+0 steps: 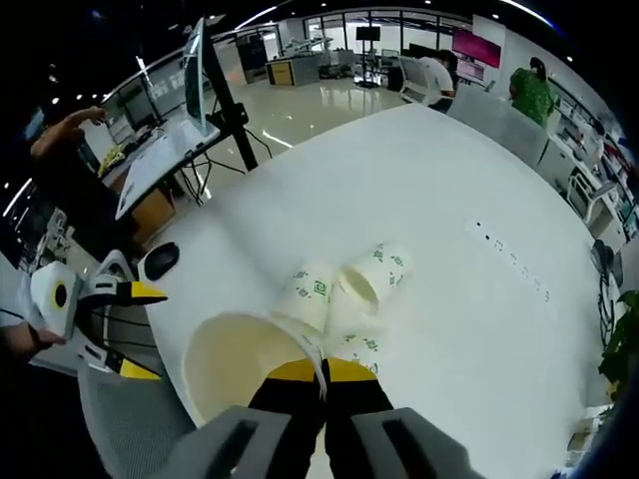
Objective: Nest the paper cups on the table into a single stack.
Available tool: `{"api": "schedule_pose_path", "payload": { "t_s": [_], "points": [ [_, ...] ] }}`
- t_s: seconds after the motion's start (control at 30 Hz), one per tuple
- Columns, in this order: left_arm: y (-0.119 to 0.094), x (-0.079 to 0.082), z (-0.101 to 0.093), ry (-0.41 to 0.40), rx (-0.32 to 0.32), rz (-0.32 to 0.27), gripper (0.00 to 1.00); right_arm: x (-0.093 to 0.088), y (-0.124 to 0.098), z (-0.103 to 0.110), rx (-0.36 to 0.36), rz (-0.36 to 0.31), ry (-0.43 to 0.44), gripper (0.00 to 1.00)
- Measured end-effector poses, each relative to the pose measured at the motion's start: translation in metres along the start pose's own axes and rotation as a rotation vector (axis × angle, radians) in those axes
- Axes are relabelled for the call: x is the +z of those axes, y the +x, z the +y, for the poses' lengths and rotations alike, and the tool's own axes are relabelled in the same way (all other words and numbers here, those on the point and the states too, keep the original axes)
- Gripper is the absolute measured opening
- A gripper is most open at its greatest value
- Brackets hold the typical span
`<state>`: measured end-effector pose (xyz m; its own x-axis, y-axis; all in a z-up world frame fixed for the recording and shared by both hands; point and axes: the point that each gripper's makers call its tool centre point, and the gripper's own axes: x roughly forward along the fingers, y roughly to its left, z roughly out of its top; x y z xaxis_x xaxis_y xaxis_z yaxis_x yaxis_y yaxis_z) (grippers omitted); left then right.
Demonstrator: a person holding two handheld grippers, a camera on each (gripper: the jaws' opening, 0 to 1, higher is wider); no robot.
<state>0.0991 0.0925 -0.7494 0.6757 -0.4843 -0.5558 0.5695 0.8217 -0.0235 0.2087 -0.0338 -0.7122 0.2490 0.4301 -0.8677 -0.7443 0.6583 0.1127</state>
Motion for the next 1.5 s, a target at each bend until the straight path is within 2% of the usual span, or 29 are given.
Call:
{"api": "schedule_pose_path", "payload": {
  "t_s": [0.17,0.27,0.53,0.87,1.07,1.5],
  "points": [
    [-0.003,0.002,0.0,0.002,0.002,-0.003,0.55,-0.005,-0.006,0.013,0.018,0.005,-0.014,0.0],
    [-0.003,0.001,-0.002,0.002,0.001,-0.001,0.55,-0.005,-0.007,0.014,0.029,0.009,-0.026,0.0],
    [-0.004,-0.001,-0.005,0.002,-0.002,0.0,0.55,-0.01,-0.005,0.037,0.064,0.02,-0.052,0.0],
    [-0.006,-0.005,-0.001,0.0,0.004,0.001,0.55,-0.014,-0.001,0.056,0.099,0.034,-0.077,0.0],
    [-0.006,-0.004,-0.002,-0.003,0.006,-0.001,0.55,-0.024,0.006,0.06,0.104,0.075,-0.104,0.0],
    [-0.004,0.0,-0.001,0.001,0.004,-0.003,0.54,-0.031,0.016,0.066,0.11,0.104,-0.119,0.0]
  ]
}}
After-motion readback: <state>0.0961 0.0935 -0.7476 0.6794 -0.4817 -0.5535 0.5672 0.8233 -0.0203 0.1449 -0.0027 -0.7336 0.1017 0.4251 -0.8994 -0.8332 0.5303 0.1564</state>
